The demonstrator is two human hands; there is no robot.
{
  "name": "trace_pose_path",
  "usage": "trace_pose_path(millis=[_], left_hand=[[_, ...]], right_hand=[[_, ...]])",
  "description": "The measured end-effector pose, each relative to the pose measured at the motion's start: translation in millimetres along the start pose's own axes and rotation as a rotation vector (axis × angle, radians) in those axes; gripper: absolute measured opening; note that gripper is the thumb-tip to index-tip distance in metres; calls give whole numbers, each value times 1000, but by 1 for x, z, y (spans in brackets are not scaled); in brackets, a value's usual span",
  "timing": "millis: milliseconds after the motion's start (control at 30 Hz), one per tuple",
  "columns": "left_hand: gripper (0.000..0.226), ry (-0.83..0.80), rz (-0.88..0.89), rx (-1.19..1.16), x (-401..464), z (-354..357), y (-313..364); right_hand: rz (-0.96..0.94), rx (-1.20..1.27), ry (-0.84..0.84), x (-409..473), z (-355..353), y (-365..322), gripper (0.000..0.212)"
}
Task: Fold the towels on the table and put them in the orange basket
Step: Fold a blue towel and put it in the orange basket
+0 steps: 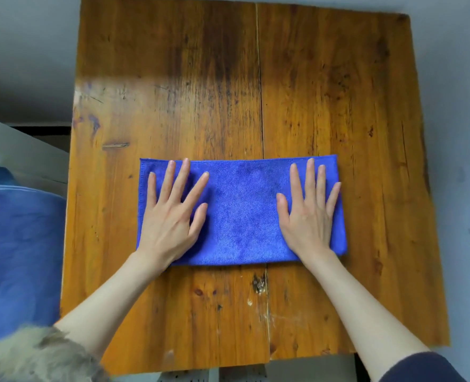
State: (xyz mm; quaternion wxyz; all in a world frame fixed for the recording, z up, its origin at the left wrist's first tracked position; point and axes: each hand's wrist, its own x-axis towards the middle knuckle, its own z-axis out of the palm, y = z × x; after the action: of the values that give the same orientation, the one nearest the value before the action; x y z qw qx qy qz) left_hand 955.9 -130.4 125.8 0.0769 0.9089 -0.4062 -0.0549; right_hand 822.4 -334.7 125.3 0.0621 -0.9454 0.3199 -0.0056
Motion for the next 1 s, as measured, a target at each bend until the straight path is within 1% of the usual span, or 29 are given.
trace_pose_path(millis=[133,233,300,400,467,533,567,633,733,900,1000], left_hand=[[54,-17,-18,21,-36,10,2],[53,-48,9,67,-39,12,-7],[51,-61,-7,75,-36,10,-13],[49,-16,-131,2,-36,4,-25],[46,71,-235,-78,-42,-2,-34],[38,170,-401,-174,-48,-11,-39],[33,194,-484,-227,-49,-15,-40],[27,165,-575,-329,-49,-17,-41],[27,80,-632,-428,-44,-16,-42],[21,-8,-754,-495,-30,-22,-41],[14,-20,-741,-477,-20,-28,-42]], right_hand=[[-183,38,-16,-34,12,-36,58],[-175,5,-52,-41,19,-33,58],[-155,-23,-65,-40,19,-28,59],[-136,-30,-71,-39,16,-30,60],[-123,-8,-65,-41,15,-39,62],[-145,13,-44,-42,13,-51,61],[-174,25,-33,-42,12,-60,59],[-255,45,-26,-40,13,-78,56],[-332,10,-52,-31,18,-100,56],[-265,-39,-90,-25,24,-111,59],[-234,-47,-89,-23,25,-116,59]])
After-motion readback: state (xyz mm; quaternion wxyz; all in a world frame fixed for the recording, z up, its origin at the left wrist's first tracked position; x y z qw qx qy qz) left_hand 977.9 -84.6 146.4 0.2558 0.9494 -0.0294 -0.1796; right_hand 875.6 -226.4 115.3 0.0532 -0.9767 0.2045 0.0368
